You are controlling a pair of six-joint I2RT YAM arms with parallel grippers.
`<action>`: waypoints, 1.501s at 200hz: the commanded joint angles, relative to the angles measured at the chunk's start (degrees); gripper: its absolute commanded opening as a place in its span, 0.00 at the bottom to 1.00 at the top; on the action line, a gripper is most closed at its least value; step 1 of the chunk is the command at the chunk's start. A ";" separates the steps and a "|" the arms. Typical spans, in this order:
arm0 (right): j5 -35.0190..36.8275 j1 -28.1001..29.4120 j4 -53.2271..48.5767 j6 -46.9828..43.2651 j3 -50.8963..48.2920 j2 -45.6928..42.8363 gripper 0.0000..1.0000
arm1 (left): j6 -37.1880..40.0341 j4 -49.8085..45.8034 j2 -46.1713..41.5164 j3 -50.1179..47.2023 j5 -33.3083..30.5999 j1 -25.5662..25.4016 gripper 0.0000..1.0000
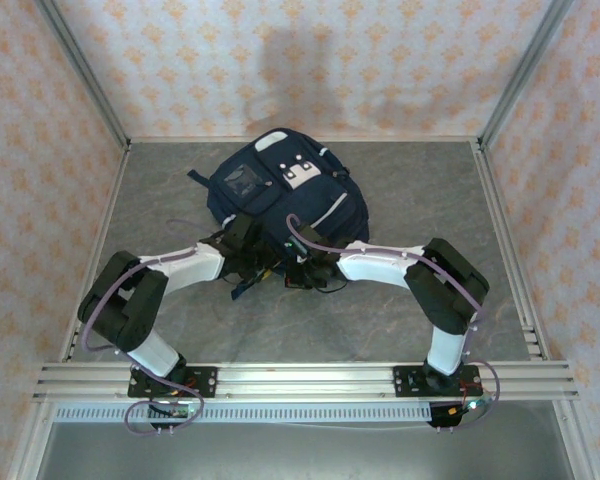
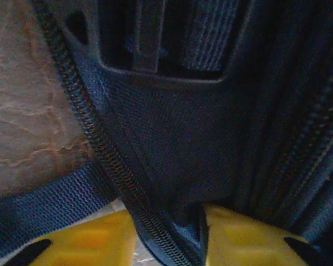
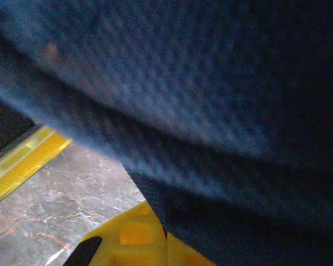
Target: Pack the student bag
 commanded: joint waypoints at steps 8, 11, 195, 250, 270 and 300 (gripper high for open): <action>4.67 0.27 -4.94 -2.75 -0.67 -1.11 0.00 | 3.48 -5.81 1.81 1.08 -6.65 0.57 0.23; 4.88 0.25 -5.29 -2.91 -0.83 -1.29 0.00 | 3.59 -6.01 1.90 0.96 -6.80 0.70 0.22; 6.98 -6.01 -18.78 -18.30 -2.78 -9.71 0.00 | 10.68 -13.36 -2.54 -0.76 -9.89 5.46 0.13; -1.83 -5.47 -18.08 -21.92 2.38 -5.00 0.00 | 17.24 -16.83 -5.23 0.90 -9.82 7.74 0.16; -3.63 -4.44 -15.14 -19.40 3.39 -3.39 0.00 | 16.78 -16.20 -7.24 1.14 -4.34 7.74 0.29; -4.09 -3.09 -13.62 -17.75 4.24 -1.45 0.00 | 6.46 -6.96 -12.46 -3.14 2.97 5.03 0.55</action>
